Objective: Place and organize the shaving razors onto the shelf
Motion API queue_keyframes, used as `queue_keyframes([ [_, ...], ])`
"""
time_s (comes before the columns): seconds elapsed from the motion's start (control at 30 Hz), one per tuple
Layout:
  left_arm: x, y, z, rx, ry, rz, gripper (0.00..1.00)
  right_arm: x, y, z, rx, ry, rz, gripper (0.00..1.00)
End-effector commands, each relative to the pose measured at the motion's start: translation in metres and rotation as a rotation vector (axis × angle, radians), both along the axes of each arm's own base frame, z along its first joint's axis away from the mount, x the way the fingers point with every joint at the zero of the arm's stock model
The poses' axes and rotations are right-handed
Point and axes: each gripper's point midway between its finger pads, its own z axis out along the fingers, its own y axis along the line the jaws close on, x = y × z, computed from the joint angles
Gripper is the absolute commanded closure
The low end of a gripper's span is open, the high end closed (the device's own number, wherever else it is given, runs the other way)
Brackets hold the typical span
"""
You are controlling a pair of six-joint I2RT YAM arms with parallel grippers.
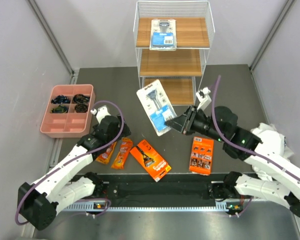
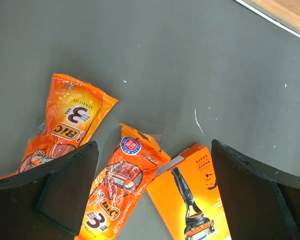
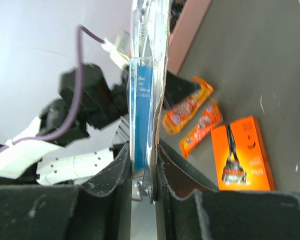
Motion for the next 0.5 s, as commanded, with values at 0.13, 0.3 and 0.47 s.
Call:
queue_keyframes([
  [0.13, -0.001, 0.002, -0.003, -0.002, 0.002, 0.009, 0.01, 0.020, 0.032, 0.097, 0.003, -0.231, 0.070, 1.00],
  [0.3, 0.000, 0.002, -0.002, 0.008, -0.002, 0.001, 0.01, 0.028, 0.042, 0.139, 0.031, -0.300, 0.095, 1.00],
  [0.47, 0.000, -0.001, -0.002, 0.004, 0.001, -0.014, 0.01, 0.050, 0.043, 0.166, 0.060, -0.328, 0.082, 1.00],
])
